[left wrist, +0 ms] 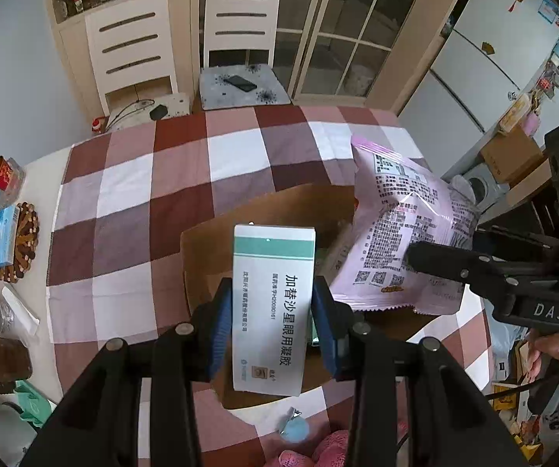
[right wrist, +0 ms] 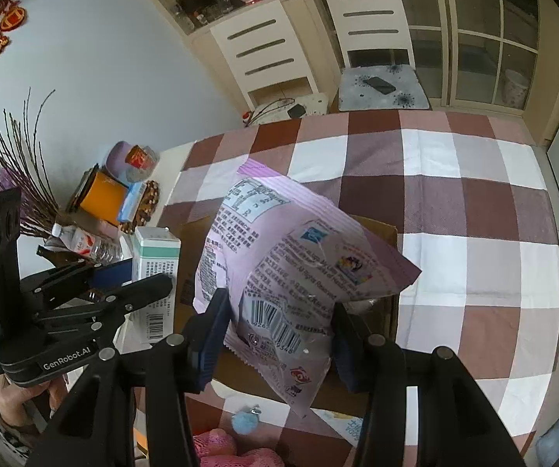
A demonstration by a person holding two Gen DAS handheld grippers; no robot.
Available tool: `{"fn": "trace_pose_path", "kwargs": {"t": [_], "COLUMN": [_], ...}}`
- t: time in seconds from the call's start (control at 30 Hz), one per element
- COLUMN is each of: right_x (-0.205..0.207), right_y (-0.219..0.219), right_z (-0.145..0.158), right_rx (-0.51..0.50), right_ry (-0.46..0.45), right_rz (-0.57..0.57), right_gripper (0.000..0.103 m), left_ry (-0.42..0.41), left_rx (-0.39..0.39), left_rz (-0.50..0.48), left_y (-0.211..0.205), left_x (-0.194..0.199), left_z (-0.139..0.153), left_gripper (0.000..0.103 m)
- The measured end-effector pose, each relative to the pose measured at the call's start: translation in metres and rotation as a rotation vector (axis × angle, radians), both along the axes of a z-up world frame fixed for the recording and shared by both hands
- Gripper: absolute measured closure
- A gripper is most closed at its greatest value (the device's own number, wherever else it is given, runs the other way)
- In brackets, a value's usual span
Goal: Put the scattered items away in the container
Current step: 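Lower both tools into the box and open them to release the items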
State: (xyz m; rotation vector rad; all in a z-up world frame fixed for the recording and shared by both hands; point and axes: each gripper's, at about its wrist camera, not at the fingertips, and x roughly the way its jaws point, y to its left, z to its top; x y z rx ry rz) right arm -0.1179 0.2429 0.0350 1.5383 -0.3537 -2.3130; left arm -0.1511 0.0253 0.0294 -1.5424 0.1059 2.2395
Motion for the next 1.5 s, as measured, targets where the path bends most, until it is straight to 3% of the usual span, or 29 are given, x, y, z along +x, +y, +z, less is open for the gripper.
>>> {"fn": "trace_pose_path", "kwargs": {"t": [0.7,1.5], "right_x": [-0.008,-0.004], "right_y": [-0.006,-0.009], "right_z": [-0.032,-0.040], "right_rx": [0.051,0.053], "right_ry": [-0.072,-0.102], "right_rz": [0.059,0.068], "right_gripper": [0.054,0.054], "left_ry": [-0.087,-0.110], "left_rx": [-0.037,-0.043], "left_rz": [0.003,-0.017], "left_y": [0.008,0.011], "left_x": [-0.010,-0.009], "left_z": [-0.041,-0.047], "left_gripper": [0.063,0.063]}}
